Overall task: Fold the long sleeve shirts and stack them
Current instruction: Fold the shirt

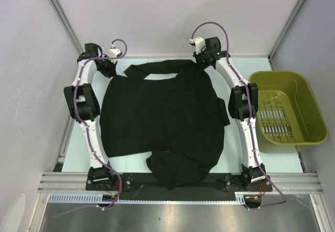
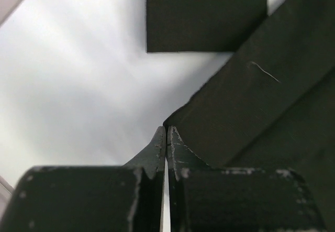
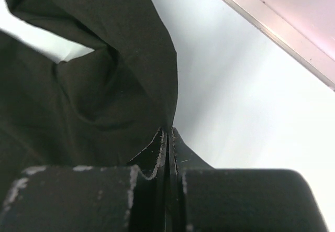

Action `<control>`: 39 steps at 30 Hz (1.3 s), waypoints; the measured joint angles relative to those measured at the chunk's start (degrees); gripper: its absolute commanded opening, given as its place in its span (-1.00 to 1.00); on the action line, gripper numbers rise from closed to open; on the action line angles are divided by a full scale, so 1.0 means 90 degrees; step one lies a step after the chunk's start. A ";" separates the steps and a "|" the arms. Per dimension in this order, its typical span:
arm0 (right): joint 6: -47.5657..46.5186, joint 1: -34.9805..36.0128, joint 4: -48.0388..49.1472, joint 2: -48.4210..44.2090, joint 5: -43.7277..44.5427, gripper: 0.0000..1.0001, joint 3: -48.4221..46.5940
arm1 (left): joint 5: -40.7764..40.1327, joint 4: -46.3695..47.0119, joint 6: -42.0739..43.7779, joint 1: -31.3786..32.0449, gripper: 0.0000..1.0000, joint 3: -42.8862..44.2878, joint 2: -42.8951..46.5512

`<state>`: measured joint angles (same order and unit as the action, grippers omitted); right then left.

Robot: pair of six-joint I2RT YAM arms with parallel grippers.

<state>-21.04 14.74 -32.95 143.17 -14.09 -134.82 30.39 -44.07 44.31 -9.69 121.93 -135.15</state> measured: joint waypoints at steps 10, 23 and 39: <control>-0.0046 -0.0126 -0.0357 -0.0828 -0.0243 -1.00 0.0981 | 0.0080 0.0073 0.0595 -0.0066 -1.00 -0.1532 0.1217; -0.0367 -0.0318 -0.1154 -0.1732 -0.0928 -1.00 0.1967 | 0.0143 0.0121 0.1644 -0.0185 -1.00 -0.3560 0.2599; -0.1552 -0.0049 -0.1693 -0.2931 -0.0962 -0.39 0.4631 | -0.0316 0.0068 0.3031 -0.0260 -0.64 -0.5719 0.3529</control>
<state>-35.00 14.31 -48.18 116.79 -22.74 -93.14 27.55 -43.46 71.59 -12.03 70.46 -103.39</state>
